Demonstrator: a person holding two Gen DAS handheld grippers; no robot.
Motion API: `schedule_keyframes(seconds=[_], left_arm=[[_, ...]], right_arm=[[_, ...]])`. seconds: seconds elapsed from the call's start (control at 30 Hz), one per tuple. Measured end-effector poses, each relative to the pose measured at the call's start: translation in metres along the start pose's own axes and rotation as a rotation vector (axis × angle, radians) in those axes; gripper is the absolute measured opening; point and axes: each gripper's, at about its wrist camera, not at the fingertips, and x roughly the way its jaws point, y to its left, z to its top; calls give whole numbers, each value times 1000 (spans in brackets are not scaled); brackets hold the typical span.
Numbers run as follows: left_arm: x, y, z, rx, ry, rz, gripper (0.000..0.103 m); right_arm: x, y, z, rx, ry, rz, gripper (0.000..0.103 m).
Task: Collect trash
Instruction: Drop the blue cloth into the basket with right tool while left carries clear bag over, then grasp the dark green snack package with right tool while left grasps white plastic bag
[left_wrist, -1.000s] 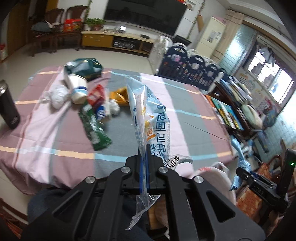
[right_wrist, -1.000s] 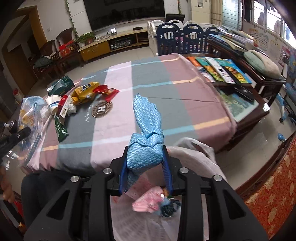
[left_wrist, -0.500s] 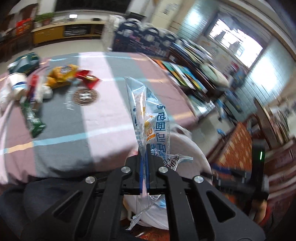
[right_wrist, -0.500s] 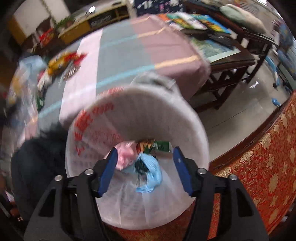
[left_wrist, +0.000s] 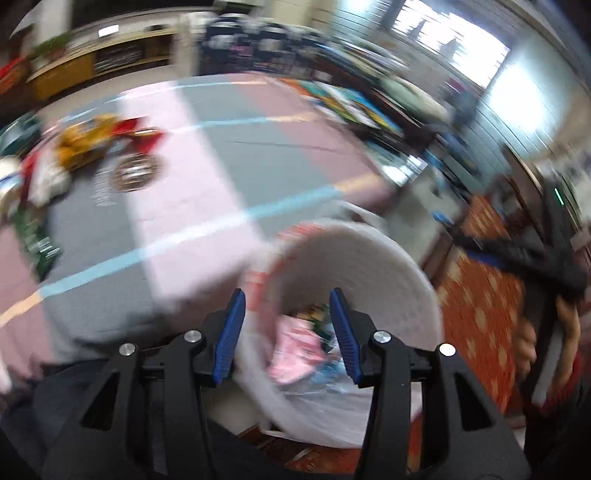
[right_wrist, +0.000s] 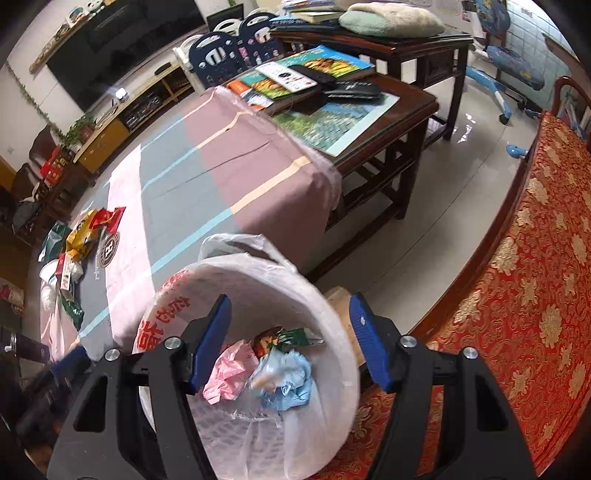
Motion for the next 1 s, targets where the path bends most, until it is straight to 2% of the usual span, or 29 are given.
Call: schedule_keyframes(seconds=[0.1, 0.17, 0.27, 0.33, 0.43, 0.5, 0.57, 0.7, 0.73, 0.77, 0.8, 0.87, 0.9, 1.0], left_arm=[[-12, 74, 13, -203, -33, 188, 48], [-27, 142, 22, -391, -58, 308, 48], [-52, 226, 29, -598, -124, 436, 53], [-62, 277, 38, -695, -145, 517, 57], [-60, 330, 55, -739, -144, 566, 64], [-54, 359, 64, -748, -129, 565, 77], [-44, 379, 73, -751, -111, 559, 85], [-16, 407, 88, -728, -63, 555, 85], [-12, 408, 91, -717, -59, 556, 83], [-7, 409, 92, -700, -59, 552, 67], [-4, 411, 93, -680, -54, 538, 45], [1, 408, 92, -631, -37, 504, 27], [1, 401, 92, -600, -40, 509, 22], [-19, 374, 78, -563, -102, 556, 18]], right_arm=[[12, 23, -3, -53, 25, 16, 65], [18, 39, -4, -86, 34, 29, 65], [27, 66, -6, -134, 52, 57, 65], [34, 85, -6, -161, 64, 76, 65], [47, 121, -7, -225, 93, 113, 65], [55, 145, -9, -271, 106, 122, 65], [63, 169, -12, -307, 125, 143, 65], [86, 220, -14, -374, 176, 197, 65], [91, 235, -16, -401, 187, 213, 65], [95, 250, -19, -433, 194, 230, 65], [98, 266, -22, -473, 194, 246, 65], [105, 306, -33, -581, 175, 277, 65], [109, 329, -40, -641, 159, 287, 65], [130, 384, -57, -752, 167, 317, 65]])
